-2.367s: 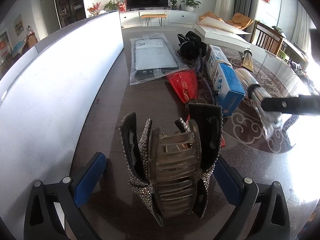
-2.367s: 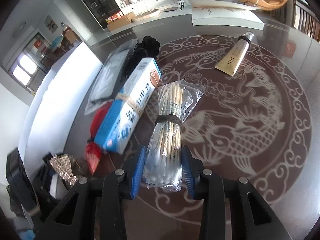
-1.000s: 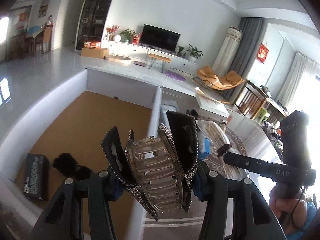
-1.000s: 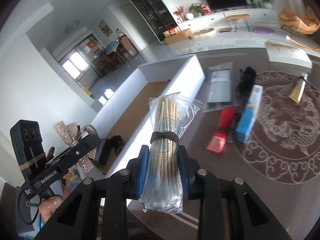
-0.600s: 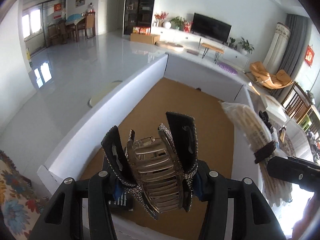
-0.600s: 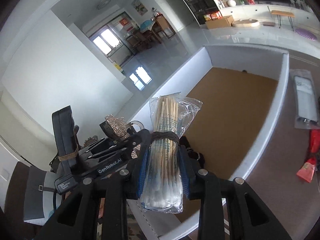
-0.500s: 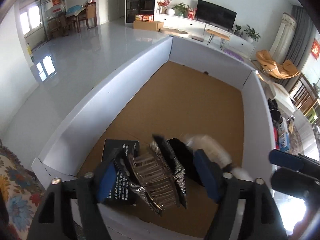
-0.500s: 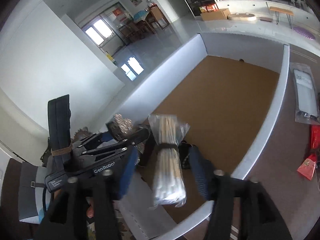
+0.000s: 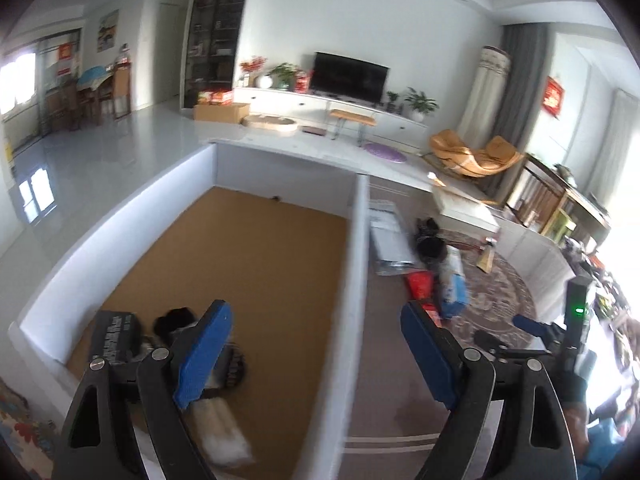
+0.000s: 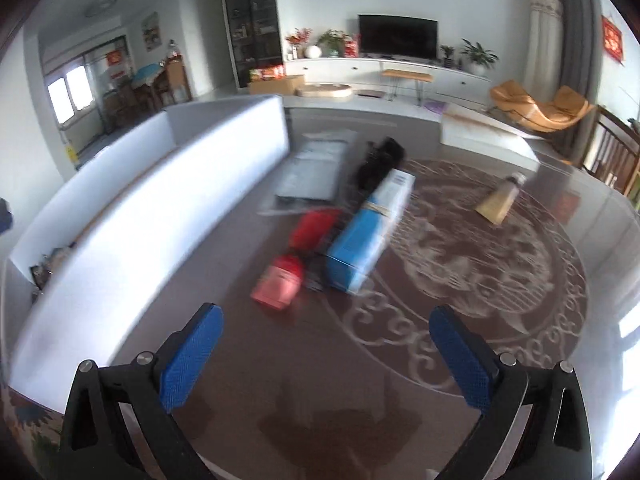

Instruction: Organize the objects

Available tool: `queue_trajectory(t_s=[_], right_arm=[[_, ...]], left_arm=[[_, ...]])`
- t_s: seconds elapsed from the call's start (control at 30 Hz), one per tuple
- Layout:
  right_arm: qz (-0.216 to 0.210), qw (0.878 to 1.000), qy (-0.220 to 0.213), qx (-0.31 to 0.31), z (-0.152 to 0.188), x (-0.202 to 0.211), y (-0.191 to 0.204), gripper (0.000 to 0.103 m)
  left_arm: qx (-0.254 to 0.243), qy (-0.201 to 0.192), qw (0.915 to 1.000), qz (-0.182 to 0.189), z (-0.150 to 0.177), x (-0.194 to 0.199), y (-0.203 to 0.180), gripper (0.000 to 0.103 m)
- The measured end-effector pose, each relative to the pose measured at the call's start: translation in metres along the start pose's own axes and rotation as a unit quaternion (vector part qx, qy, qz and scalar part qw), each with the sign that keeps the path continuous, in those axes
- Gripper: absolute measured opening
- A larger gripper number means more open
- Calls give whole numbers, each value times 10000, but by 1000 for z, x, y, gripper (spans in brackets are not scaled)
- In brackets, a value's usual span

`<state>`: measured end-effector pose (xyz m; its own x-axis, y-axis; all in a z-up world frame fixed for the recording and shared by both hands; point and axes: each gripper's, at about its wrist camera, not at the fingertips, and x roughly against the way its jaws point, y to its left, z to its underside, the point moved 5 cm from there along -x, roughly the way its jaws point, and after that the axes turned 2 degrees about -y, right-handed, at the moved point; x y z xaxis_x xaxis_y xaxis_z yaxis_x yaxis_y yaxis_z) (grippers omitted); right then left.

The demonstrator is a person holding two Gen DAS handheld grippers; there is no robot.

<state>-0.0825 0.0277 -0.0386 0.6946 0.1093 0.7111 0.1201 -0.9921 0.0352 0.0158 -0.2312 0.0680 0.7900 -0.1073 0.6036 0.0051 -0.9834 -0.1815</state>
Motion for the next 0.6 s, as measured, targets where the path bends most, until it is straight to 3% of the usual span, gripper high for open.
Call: queue_trajectory(t_s=[0.13, 0.27, 0.37, 0.43, 0.6], right_arm=[[728, 9972, 163, -90, 27, -2, -73, 103], [919, 9936, 412, -521, 43, -2, -123, 103], [931, 9923, 489, -650, 48, 0, -133, 103], [897, 9924, 555, -629, 52, -3, -134, 103], [863, 9925, 599, -632, 58, -2, -131, 103]], left_arm=[[-524, 245, 9959, 700, 17, -10, -82, 90], [-825, 657, 9908, 850, 55, -40, -136, 90], [-901, 891, 9892, 738, 84, -77, -147, 90], [-1009, 1039, 9885, 443, 97, -102, -147, 90], [-1073, 1120, 9879, 91, 105, -134, -135, 90]])
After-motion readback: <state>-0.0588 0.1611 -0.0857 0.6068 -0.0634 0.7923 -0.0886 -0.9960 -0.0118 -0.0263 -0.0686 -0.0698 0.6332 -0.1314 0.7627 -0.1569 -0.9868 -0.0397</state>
